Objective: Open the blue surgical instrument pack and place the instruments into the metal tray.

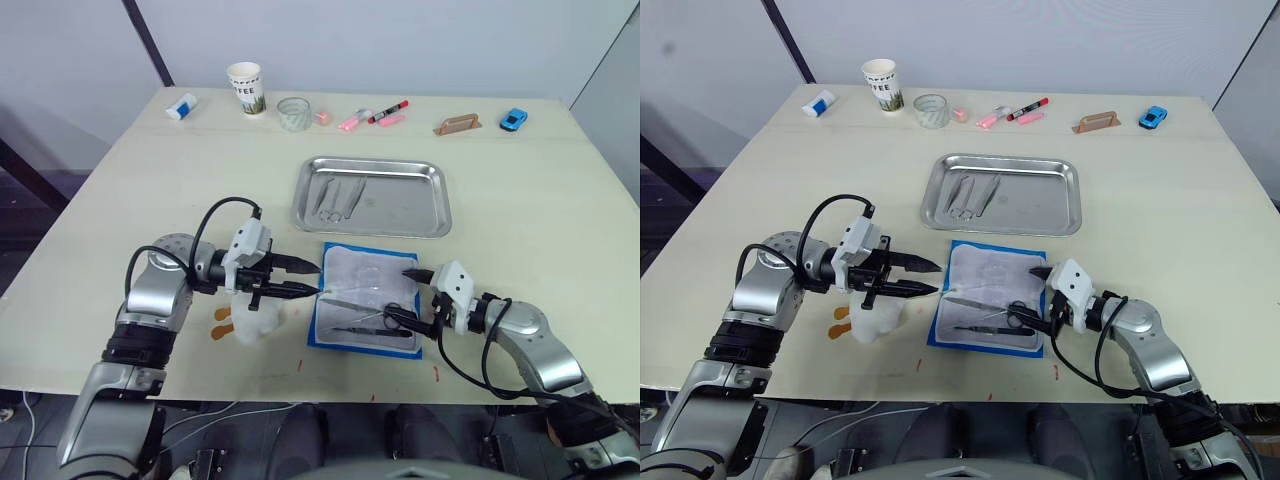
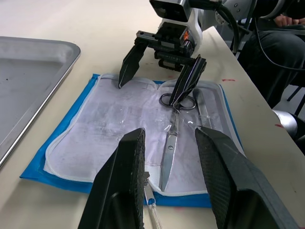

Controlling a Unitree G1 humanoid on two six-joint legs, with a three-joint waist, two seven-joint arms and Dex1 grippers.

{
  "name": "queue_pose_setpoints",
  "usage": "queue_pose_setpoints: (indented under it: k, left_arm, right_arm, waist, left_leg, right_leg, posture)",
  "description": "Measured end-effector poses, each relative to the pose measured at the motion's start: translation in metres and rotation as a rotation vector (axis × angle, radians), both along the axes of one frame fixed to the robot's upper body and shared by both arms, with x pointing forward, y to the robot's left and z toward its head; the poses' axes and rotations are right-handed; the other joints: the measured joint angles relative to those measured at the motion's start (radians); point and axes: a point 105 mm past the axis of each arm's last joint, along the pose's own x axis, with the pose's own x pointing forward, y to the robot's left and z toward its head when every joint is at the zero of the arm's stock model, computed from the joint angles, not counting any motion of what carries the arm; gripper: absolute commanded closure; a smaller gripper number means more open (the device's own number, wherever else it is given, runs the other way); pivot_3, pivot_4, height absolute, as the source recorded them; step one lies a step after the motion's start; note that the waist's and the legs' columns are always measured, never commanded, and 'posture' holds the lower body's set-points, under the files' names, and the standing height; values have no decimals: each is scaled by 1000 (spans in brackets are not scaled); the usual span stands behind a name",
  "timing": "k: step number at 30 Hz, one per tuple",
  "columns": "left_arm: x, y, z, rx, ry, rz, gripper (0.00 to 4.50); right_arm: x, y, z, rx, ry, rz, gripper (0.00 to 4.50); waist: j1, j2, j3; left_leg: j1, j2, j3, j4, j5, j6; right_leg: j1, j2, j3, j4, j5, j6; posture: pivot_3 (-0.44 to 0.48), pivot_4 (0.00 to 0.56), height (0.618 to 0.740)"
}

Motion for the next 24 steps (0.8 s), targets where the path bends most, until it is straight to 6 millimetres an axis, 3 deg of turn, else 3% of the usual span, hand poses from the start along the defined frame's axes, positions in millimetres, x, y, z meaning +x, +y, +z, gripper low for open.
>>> queue_pose_setpoints:
  k: [24]
  left_arm:
    - [-6, -1, -5, -13, 37, -50, 2748]
  right_arm:
    - [-13, -6, 6, 70, 28, 72, 0]
  waist:
    - [-1, 2, 7]
  left_leg:
    - [-2, 0, 0, 0, 0, 0]
  right_leg:
    - [-2, 0, 0, 0, 0, 0]
  posture:
    - [0, 150, 718]
